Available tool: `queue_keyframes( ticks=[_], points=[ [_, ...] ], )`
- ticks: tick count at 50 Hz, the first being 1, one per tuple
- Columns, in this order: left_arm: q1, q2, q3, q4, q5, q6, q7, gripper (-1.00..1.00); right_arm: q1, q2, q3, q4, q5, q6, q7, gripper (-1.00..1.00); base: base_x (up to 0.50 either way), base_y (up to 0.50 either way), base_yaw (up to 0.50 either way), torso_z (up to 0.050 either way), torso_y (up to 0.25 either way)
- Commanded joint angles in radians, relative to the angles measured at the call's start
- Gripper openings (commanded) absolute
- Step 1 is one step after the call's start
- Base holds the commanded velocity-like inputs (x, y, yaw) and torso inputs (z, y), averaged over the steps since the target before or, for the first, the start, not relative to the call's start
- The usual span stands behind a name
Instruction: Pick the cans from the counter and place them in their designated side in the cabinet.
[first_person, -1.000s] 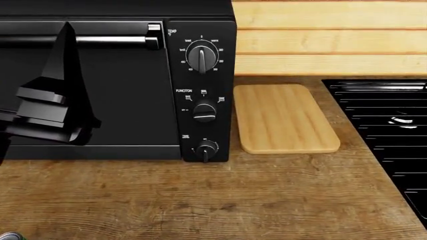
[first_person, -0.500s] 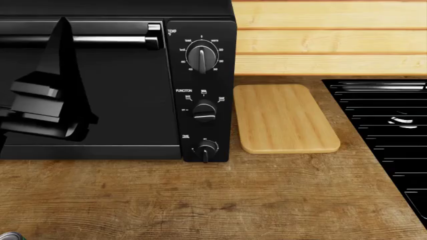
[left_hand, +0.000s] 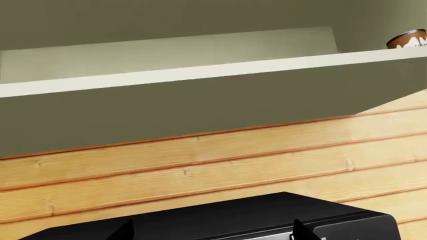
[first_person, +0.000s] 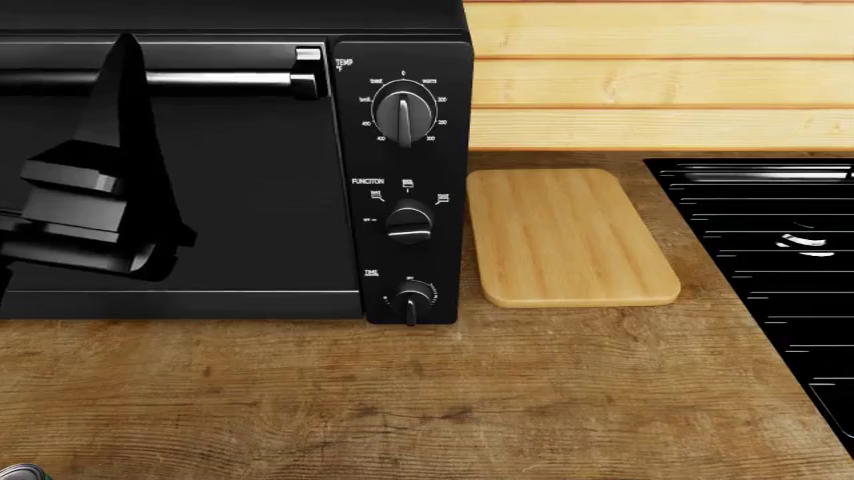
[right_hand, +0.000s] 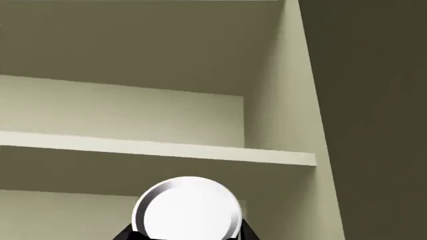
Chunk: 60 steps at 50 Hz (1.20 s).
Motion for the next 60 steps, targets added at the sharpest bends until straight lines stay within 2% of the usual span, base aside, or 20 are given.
queue_keyframes(
  ticks=[1,6,29,60],
  points=[
    [-0.008,-0.006,0.005,-0.001,-0.004,0.004,-0.004,1.0,0.023,-0.131,0.155,0.074,-0.441,0.115,-0.29,-1.0,0.0,0.0,0.0,0.0,0.0],
    [-0.004,-0.007,0.006,-0.002,0.001,0.007,-0.004,1.0,0.023,-0.138,0.134,0.091,-0.474,0.195,-0.343,-1.0,0.0,0.0,0.0,0.0,0.0],
    [0.004,-0.015,0.01,-0.006,0.009,0.017,0.0,1.0,0.023,-0.131,0.146,0.215,-0.508,0.266,-0.332,-1.0,0.0,0.0,0.0,0.0,0.001],
    [0.006,-0.024,0.016,-0.007,0.011,0.028,-0.005,1.0,0.023,-0.124,0.133,0.312,-0.587,0.283,-0.362,-1.0,0.0,0.0,0.0,0.0,0.001]
  ],
)
